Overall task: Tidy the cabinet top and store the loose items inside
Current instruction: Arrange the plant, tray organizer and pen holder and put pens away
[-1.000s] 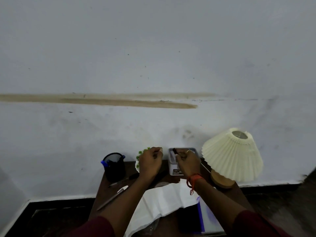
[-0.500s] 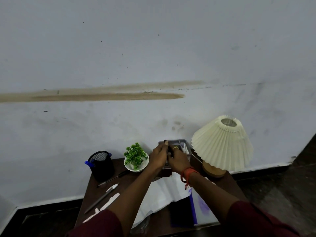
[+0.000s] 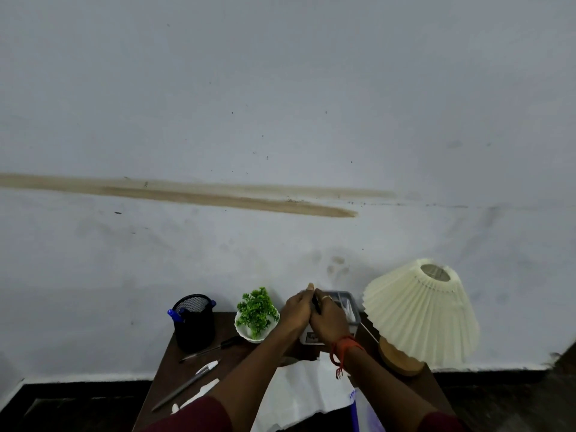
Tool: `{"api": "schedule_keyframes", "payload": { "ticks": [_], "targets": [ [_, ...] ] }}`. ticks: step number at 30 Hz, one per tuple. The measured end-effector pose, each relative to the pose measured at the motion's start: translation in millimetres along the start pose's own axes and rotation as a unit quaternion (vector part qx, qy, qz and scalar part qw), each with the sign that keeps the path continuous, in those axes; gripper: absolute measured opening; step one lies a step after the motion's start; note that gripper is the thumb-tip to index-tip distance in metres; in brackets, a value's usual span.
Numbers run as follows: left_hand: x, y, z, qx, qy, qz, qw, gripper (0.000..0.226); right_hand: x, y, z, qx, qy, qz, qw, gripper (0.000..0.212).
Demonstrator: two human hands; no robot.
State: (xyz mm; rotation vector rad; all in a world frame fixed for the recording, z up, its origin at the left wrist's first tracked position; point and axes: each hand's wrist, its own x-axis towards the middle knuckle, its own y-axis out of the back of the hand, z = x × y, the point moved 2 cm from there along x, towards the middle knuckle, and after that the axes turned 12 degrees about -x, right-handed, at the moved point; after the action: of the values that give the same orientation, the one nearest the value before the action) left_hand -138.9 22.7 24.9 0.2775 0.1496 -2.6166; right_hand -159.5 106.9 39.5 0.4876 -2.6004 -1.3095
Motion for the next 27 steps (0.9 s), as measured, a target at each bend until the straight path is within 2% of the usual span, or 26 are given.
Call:
{"api": "schedule_keyframes", "payload": {
  "ticks": [4,10,12,17,24,27],
  "targets": [
    [-5,-2,4,-0.005,0.009,0.002,1.000,0.054,-2,-2,-1,0.004,0.008,0.005,1.000,0.035],
    [-25,5,22,-0.077,-0.036,0.010,0.996,0.041,-9,12,-25,0.028,0.043,0.035,0.998,0.035],
    [-34,18,33,-0.096,-0.053,0.017,0.994,0.040,-14,17,-43,0.043,0.064,0.049,0.996,0.035],
    [-55,58,64,-0.108,-0.098,0.030,0.989,0.024,-31,21,-95,0.056,0.111,0.084,0.989,0.035],
    [-87,138,87,-0.073,-0.132,0.086,0.985,0.028,-55,-4,-164,0.121,0.156,0.037,0.980,0.041],
    [-92,168,82,-0.079,-0.124,0.112,0.983,0.045,-67,-21,-185,0.153,0.156,0.014,0.976,0.039]
  ]
}}
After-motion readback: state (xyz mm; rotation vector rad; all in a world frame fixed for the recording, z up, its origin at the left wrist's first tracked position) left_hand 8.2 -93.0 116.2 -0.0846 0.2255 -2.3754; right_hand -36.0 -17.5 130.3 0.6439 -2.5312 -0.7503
